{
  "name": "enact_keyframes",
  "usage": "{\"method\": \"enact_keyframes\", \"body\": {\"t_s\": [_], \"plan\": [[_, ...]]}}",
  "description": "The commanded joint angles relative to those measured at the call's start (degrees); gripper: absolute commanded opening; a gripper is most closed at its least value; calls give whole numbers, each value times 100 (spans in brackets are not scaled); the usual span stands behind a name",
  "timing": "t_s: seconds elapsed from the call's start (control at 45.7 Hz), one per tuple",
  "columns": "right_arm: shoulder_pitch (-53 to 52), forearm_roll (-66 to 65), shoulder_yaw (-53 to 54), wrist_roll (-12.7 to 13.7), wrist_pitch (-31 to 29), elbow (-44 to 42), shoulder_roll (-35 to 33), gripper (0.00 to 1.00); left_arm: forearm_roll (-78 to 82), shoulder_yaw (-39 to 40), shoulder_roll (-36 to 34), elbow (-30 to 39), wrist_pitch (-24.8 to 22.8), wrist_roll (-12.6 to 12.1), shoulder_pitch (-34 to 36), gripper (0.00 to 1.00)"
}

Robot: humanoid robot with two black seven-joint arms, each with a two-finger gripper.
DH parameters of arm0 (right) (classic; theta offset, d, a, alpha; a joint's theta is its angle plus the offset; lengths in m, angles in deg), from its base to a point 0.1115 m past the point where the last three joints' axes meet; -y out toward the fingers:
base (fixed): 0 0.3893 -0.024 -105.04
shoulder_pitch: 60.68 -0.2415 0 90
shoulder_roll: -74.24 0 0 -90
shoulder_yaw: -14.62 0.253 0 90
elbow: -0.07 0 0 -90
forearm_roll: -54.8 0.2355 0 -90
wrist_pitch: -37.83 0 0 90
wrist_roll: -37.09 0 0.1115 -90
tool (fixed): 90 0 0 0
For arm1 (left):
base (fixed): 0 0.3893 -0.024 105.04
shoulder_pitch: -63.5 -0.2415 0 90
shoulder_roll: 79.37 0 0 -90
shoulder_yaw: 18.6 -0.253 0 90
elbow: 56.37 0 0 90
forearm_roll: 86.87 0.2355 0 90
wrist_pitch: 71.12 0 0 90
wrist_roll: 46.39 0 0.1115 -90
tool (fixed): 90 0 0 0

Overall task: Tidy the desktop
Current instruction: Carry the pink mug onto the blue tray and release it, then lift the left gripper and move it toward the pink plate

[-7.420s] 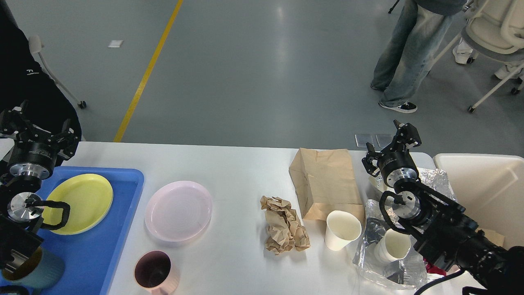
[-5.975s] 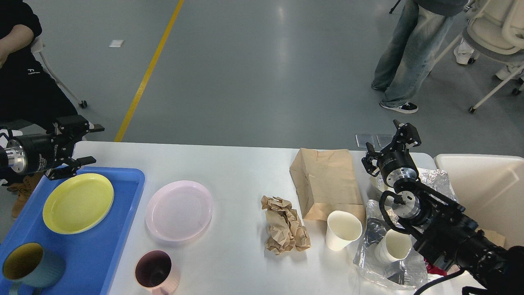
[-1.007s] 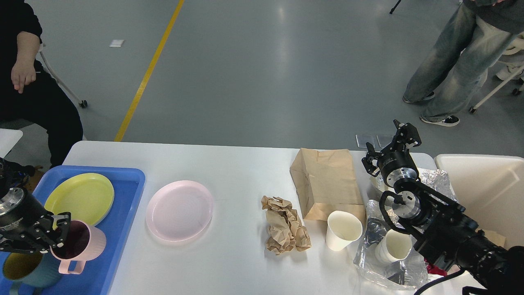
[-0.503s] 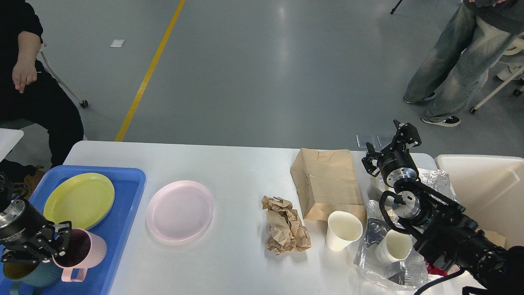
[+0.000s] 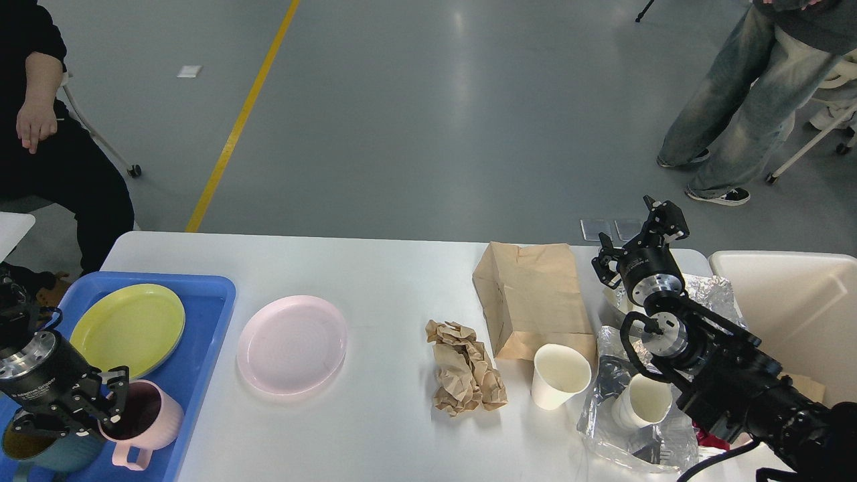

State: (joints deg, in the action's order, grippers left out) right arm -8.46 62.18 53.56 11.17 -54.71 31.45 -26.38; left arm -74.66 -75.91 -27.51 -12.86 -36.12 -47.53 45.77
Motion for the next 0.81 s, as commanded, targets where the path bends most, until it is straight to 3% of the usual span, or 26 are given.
{"method": "enact_keyframes", "body": {"t_s": [0.0,0.241,0.416,0.547,0.788], "plan": [[-1,0,0,-1,0,0,-2,100,1,-8,8,-1,0,9,-11,48],[-1,0,0,-1,0,0,-2,100,10,-87,-18,-1,0,-18,-46,86],[-1,0,0,-1,0,9,7,100,10,-157,-237,8,0,17,156,92],[-1,0,0,-1,0,0,-2,100,-8,-579,-378,8,0,44,674,94],[-1,0,0,-1,0,0,-2,100,-8,-1168,-168,-1,0,44,1439,95]]}}
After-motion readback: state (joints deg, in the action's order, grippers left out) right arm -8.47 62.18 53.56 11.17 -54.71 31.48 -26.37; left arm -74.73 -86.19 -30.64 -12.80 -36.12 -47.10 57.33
